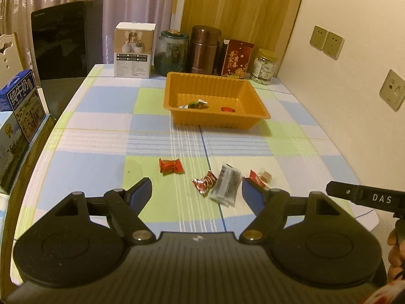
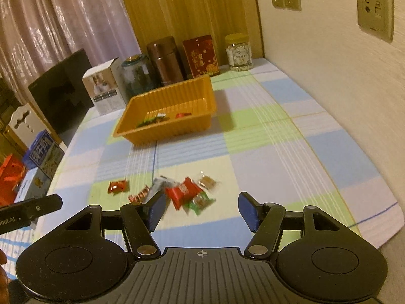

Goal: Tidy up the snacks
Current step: 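Withdraw both open tools from the tray back toward the remaining snacks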

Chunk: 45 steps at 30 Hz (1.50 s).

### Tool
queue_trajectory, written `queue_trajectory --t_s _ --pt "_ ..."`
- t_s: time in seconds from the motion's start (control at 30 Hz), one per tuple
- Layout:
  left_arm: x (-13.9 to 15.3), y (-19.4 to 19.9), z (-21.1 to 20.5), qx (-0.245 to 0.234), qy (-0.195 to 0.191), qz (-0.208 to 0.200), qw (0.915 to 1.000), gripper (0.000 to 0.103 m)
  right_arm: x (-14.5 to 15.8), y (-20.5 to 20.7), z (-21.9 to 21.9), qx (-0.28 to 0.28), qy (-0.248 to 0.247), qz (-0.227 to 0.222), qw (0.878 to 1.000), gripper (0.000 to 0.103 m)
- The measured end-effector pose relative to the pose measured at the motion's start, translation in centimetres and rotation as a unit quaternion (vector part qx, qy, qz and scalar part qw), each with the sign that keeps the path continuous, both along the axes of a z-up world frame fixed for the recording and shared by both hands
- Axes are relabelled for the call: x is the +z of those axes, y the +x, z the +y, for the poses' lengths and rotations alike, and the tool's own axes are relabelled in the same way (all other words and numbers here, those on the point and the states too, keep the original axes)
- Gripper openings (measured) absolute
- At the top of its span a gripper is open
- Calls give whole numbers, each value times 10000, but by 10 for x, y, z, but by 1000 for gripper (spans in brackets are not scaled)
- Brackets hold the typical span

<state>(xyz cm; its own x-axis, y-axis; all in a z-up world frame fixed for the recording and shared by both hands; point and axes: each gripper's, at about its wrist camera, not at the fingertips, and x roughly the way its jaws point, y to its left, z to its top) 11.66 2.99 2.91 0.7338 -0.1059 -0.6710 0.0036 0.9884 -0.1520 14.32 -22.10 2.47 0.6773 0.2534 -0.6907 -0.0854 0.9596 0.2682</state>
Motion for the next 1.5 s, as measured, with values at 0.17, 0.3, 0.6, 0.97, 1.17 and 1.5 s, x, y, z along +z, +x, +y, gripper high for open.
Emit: queue_trajectory --t_s 0.17,0.3,0.6,0.97,1.17,1.5 --pt "-7 -6 -4 -45 22 64 10000 76 -5 -8 -2 -29 32 63 10000 64" --pt "-11 -8 -7 -79 54 112 9999 76 -8 -9 -2 -17 40 89 10000 64" --pt "-14 -8 -11 -114 96 147 9998 76 -10 -7 -4 -44 76 110 9999 64" --pt "-26 -2 -7 -90 192 228 9995 76 -26 -1 -5 -68 19 232 9997 64" --pt "-37 5 -1 -82 220 306 9993 76 -38 7 3 59 -95 253 9996 64" --pt "-60 27 3 -104 285 477 9984 76 -66 26 17 362 -262 306 9985 64"
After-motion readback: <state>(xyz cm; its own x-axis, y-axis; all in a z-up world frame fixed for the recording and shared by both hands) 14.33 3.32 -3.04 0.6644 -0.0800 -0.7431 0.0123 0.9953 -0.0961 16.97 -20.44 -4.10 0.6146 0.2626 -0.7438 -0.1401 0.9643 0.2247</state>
